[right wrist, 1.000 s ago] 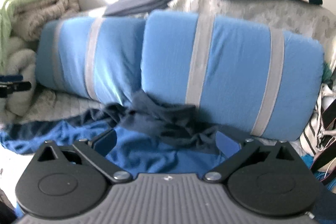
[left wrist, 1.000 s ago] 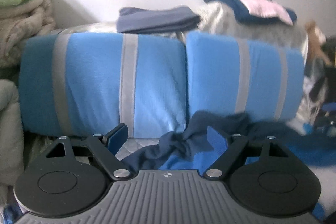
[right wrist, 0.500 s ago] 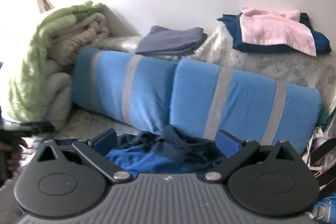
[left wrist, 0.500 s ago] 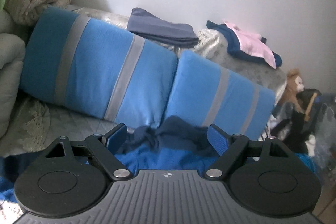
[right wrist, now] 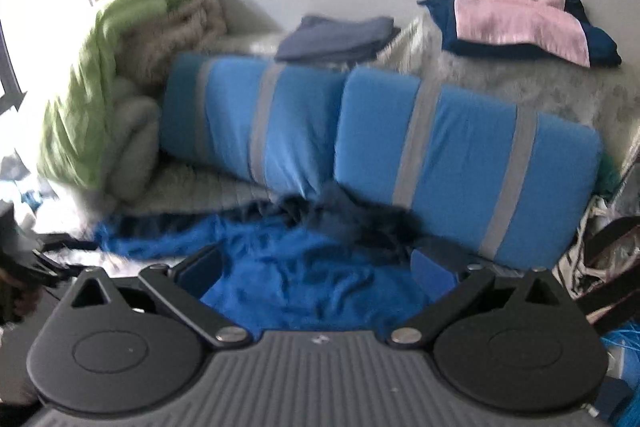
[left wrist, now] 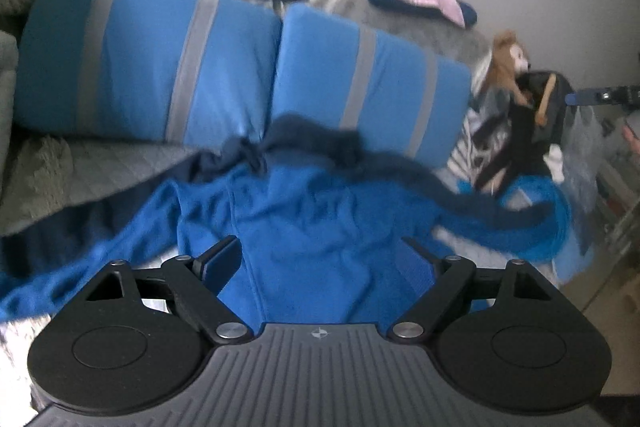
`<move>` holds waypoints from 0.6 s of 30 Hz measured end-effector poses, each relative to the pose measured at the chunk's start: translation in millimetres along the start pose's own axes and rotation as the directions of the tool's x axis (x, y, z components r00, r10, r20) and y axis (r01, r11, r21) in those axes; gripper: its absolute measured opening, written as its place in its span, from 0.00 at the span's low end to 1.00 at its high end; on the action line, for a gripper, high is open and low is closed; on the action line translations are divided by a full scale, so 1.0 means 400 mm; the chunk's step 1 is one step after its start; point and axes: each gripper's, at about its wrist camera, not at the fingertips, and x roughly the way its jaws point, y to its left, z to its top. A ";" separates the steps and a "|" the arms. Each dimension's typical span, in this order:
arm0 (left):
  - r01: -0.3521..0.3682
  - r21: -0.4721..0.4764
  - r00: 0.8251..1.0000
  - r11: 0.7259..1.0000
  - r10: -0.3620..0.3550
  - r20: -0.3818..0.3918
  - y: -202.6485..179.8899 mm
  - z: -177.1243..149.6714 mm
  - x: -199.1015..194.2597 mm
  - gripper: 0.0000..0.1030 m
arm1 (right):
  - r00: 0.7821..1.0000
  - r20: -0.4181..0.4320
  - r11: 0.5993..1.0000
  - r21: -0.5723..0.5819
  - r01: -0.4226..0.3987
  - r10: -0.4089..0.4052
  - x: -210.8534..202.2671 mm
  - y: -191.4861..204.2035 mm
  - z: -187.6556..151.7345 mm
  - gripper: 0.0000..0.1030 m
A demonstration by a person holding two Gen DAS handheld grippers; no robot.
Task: Fold clothes
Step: 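Raise both grippers away from the jacket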
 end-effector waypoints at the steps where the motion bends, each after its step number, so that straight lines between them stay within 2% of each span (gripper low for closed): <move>1: -0.003 -0.005 1.000 1.000 0.003 -0.013 -0.003 -0.014 0.011 0.83 | 1.000 -0.010 1.000 0.000 -0.002 0.002 0.018 0.005 -0.024 1.00; 4: -0.019 -0.025 0.998 0.999 0.018 -0.059 -0.015 -0.047 0.044 0.83 | 0.999 -0.040 1.000 0.001 -0.011 0.011 0.071 0.020 -0.099 1.00; 7: -0.027 -0.023 0.995 0.999 0.024 -0.101 -0.042 -0.070 0.062 0.83 | 0.993 -0.115 0.999 -0.002 -0.041 0.041 0.124 0.043 -0.167 1.00; 11: 0.005 -0.014 0.991 1.000 -0.007 -0.133 -0.115 -0.093 0.039 0.83 | 0.980 -0.189 0.998 -0.024 -0.065 0.059 0.141 0.077 -0.246 1.00; 14: 0.068 0.001 0.988 0.998 -0.067 -0.136 -0.181 -0.102 -0.009 0.83 | 0.973 -0.219 0.996 -0.039 -0.082 0.071 0.122 0.097 -0.294 1.00; 18: 0.071 0.094 0.995 0.993 -0.064 -0.074 -0.246 -0.078 -0.080 0.83 | 0.981 -0.171 0.994 -0.045 -0.102 0.093 0.064 0.110 -0.300 1.00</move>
